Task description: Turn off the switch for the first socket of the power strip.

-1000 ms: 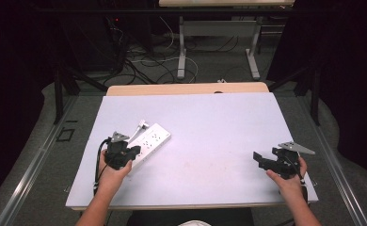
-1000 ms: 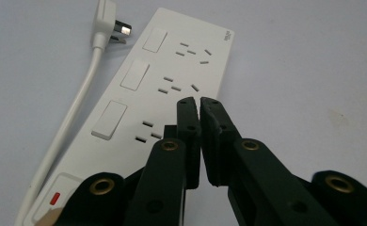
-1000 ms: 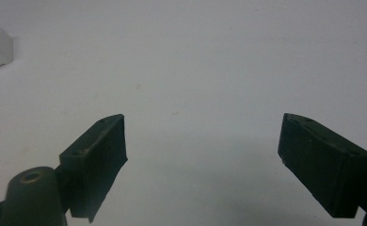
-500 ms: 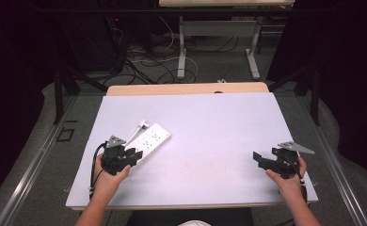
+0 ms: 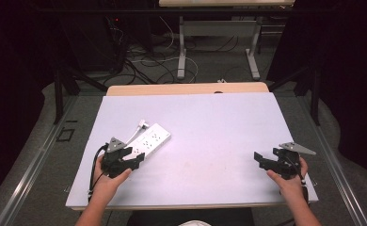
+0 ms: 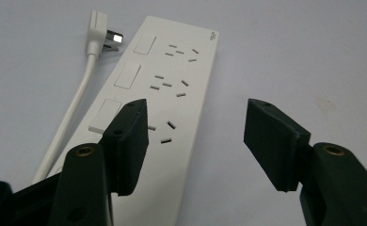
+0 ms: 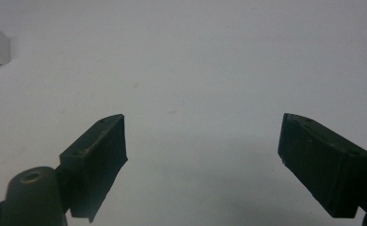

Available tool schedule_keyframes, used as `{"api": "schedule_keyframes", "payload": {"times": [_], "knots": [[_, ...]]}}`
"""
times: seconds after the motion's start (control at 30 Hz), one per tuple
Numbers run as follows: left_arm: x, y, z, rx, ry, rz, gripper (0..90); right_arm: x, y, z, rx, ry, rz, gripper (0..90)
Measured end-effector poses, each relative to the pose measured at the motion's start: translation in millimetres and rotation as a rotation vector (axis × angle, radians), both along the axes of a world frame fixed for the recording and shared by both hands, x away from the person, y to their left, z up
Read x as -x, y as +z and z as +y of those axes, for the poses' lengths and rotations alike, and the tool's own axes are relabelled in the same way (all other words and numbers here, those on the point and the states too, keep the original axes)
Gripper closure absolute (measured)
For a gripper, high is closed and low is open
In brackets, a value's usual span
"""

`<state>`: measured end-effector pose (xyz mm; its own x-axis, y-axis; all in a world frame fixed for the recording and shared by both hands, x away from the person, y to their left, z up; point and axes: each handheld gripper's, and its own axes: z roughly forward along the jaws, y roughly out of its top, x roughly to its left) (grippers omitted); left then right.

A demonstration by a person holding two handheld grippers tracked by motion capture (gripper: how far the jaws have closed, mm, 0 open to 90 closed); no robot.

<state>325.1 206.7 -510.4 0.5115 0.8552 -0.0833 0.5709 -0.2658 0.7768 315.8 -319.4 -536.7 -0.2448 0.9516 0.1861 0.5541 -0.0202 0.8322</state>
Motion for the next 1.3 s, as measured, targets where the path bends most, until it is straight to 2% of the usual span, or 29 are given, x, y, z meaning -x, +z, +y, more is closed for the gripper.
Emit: {"api": "schedule_keyframes", "payload": {"times": [0.27, 0.47, 0.57, 0.6, 0.7, 0.73, 0.83, 0.9, 1.0, 1.13, 1.2, 1.3], "knots": [[9.0, 0.1, 7.4, -0.008, -0.004, -0.089, 32.6, 0.4, 0.2, 0.3, 0.0, 0.0, 0.001, 15.5], [13.2, -2.1, 16.7, -0.004, -0.009, -0.117, 29.0, 0.8, 0.3, -0.1, 0.011, 0.002, 0.005, 15.5], [13.5, -2.3, 20.9, -0.001, 0.004, -0.114, 26.1, 0.8, 0.5, 0.7, 0.008, 0.0, 0.011, 15.5], [13.6, -2.3, 22.0, 0.005, 0.007, -0.113, 26.0, 0.3, -0.3, 1.2, 0.005, -0.002, -0.002, 15.5], [14.2, -2.3, 24.7, 0.028, 0.023, -0.104, 24.8, 0.3, -0.3, 1.3, 0.005, -0.003, -0.003, 15.5], [14.0, -2.3, 26.1, 0.044, 0.03, -0.105, 23.9, 0.9, 0.5, 0.7, 0.008, 0.0, 0.01, 15.5], [13.3, -2.1, 29.6, 0.093, 0.049, -0.088, 19.0, 1.1, 0.4, 0.6, 0.007, -0.001, 0.008, 15.5], [12.6, -2.2, 31.9, 0.105, 0.063, -0.088, 15.8, 1.0, 0.5, 0.6, 0.007, 0.0, 0.011, 15.5], [11.9, -2.2, 35.5, 0.116, 0.063, -0.096, 13.6, 0.9, 0.2, 0.8, 0.009, 0.002, 0.008, 15.5], [8.7, -5.9, 41.1, 0.117, 0.085, -0.09, 1.1, 0.7, 0.0, 1.1, 0.008, 0.002, 0.011, 15.5], [7.4, -8.0, 44.9, 0.101, 0.101, -0.092, 0.1, 0.8, 0.1, 1.3, 0.008, 0.004, 0.011, 15.4], [5.6, -9.7, 51.2, 0.107, 0.122, -0.087, 0.1, 0.6, -0.2, 1.5, 0.003, 0.006, 0.006, 15.5]]}}
